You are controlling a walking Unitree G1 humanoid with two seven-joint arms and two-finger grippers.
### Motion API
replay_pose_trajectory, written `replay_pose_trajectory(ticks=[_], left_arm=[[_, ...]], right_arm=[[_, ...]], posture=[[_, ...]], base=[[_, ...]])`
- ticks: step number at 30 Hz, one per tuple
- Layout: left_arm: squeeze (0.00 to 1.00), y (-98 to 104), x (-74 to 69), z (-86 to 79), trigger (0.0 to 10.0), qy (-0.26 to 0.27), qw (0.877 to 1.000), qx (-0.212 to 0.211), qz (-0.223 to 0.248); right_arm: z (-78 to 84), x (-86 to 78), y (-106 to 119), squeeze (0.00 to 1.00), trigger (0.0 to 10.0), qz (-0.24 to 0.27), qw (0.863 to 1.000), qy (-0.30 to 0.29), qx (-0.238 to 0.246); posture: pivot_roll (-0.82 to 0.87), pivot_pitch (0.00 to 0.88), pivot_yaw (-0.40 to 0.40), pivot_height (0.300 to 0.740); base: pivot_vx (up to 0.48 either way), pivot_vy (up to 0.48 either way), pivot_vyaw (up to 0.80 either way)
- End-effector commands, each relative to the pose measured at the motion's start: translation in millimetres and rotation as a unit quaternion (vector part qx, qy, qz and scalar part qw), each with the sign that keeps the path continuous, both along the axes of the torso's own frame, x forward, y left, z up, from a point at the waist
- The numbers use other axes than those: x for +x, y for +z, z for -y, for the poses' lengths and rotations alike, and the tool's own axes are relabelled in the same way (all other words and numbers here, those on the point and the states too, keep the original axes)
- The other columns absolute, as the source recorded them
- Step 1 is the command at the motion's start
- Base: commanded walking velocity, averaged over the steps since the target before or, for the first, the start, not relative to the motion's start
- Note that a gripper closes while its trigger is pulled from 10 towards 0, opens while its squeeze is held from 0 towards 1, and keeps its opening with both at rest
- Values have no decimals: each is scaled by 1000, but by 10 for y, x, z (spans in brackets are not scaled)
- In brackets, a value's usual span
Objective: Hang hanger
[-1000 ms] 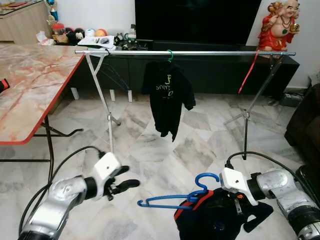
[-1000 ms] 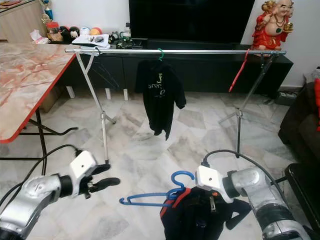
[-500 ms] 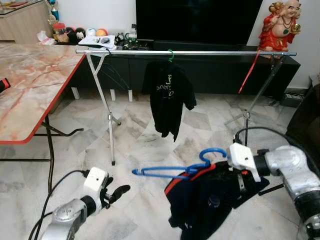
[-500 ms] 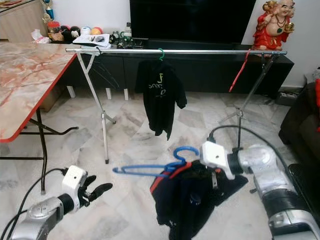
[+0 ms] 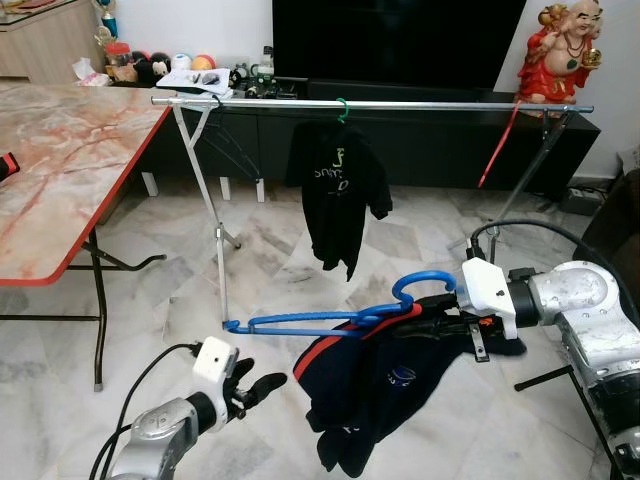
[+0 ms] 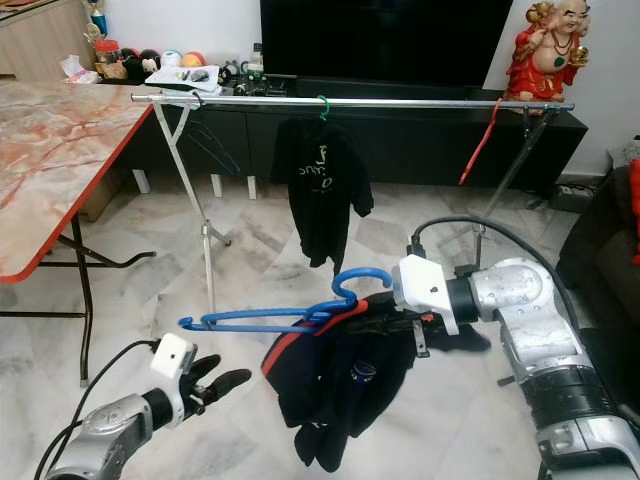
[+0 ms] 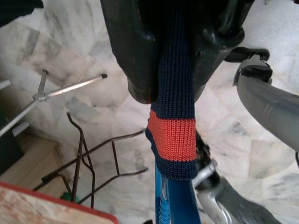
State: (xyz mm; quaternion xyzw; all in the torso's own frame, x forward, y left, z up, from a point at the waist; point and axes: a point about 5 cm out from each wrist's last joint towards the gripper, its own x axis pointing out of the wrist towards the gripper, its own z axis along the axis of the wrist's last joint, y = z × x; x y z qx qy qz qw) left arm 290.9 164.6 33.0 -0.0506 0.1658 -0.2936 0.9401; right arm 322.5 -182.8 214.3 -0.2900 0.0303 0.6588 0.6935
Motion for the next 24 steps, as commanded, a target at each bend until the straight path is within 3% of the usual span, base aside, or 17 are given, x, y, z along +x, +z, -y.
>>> replay_pose_trajectory(ticks=[1,7,8,24], left_arm=[[1000,-32,-14,3,10000,-2,1000,-1,-5],[1000,-2,32,102,10000,-9,999,-37,11],[0,21,45,132,10000,-22,999,-41,18],[0,99,76,314,10000,-149,988,-17,43]], right_arm=[[22,-24,168,0,0,27,1000,5,15],[-23,-94,228,0,0,24,999,22,19],[-31,-102,241,0,0,24,999,25,20],[-55,-152,263,0,0,16,999,32,14]], posture=[[51,53,-52,740],[40,54,-59,740],[39,54,-60,740],[28,56,-71,740]], base=[[0,0,0],[0,0,0],[0,0,0],[0,0,0]])
